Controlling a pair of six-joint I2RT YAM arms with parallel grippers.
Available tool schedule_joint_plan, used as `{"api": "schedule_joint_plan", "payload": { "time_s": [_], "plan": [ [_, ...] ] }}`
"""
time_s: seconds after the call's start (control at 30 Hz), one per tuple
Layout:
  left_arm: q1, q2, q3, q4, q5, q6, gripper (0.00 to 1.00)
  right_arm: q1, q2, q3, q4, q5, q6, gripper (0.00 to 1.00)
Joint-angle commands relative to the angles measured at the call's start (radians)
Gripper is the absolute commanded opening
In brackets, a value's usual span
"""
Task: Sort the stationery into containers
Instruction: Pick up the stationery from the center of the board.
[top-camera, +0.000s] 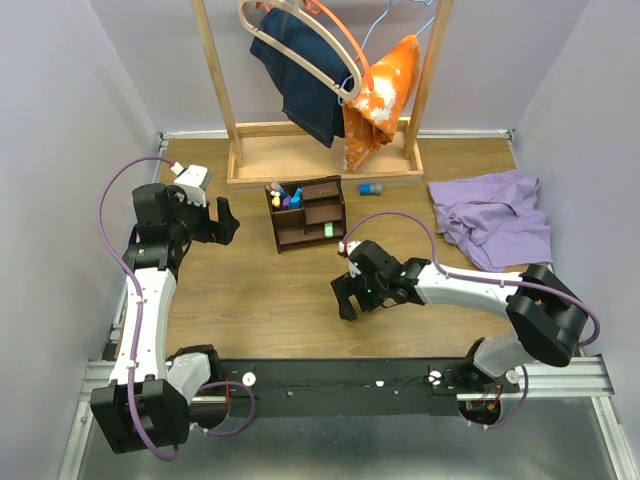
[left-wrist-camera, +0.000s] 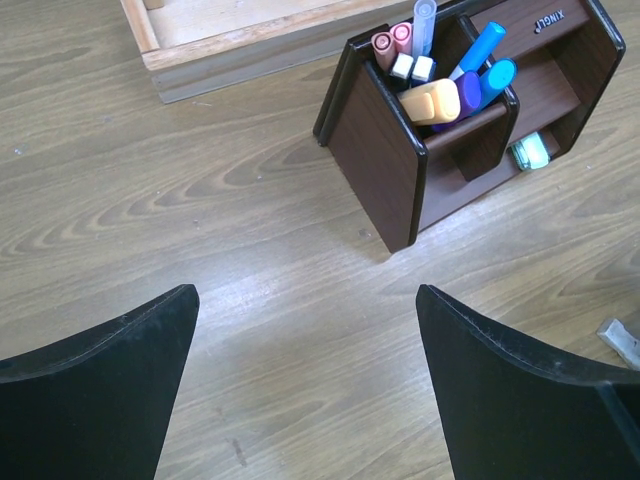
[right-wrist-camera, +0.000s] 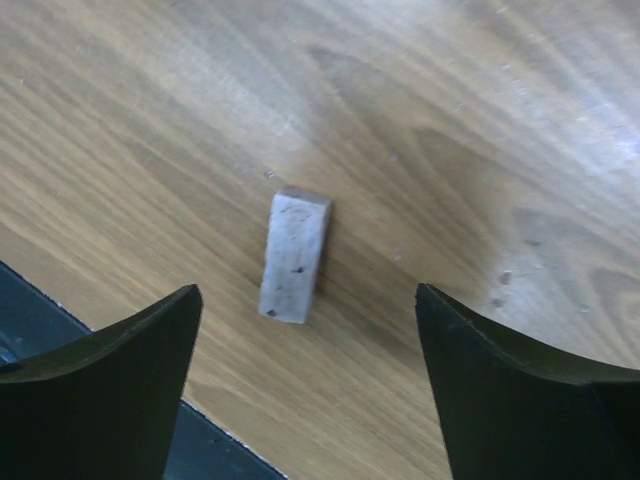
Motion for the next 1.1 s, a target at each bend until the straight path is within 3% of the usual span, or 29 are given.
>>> {"api": "schedule_joint_plan", "payload": {
  "time_s": [0.0, 0.07, 0.2, 0.37, 0.67, 0.77, 0.93, 1.07],
  "plan": [
    [-0.007, -0.002, -0.010, 0.011, -0.006, 0.021, 0.99, 0.045, 0.040, -0.016, -0.022, 0.030, 0.053, 0.88],
    [-0.007, -0.001, -0.016, 0.020, -0.009, 0.022, 0.99, 0.051, 0.054, -0.008, -0.034, 0.039, 0.072, 0.77],
    [-0.007, 0.002, -0.032, 0.042, -0.008, 0.008, 0.99, 0.069, 0.091, 0.016, -0.026, 0.059, 0.092, 0.76],
    [-0.008, 0.005, -0.050, 0.057, 0.001, 0.004, 0.99, 0.083, 0.125, 0.024, -0.029, 0.064, 0.097, 0.63],
    [-0.010, 0.009, -0.069, 0.083, -0.006, 0.025, 0.99, 0.143, 0.134, 0.007, -0.075, 0.157, 0.091, 0.64],
    [-0.014, 0.007, -0.073, 0.086, -0.011, 0.024, 0.99, 0.143, 0.149, -0.005, -0.083, 0.177, 0.096, 0.46],
    [-0.017, 0.002, -0.078, 0.072, -0.020, 0.034, 0.99, 0.143, 0.172, 0.001, -0.085, 0.193, 0.105, 0.42],
    [-0.021, 0.002, -0.075, 0.068, -0.028, 0.044, 0.99, 0.145, 0.172, 0.001, -0.106, 0.182, 0.108, 0.27]
  ]
}}
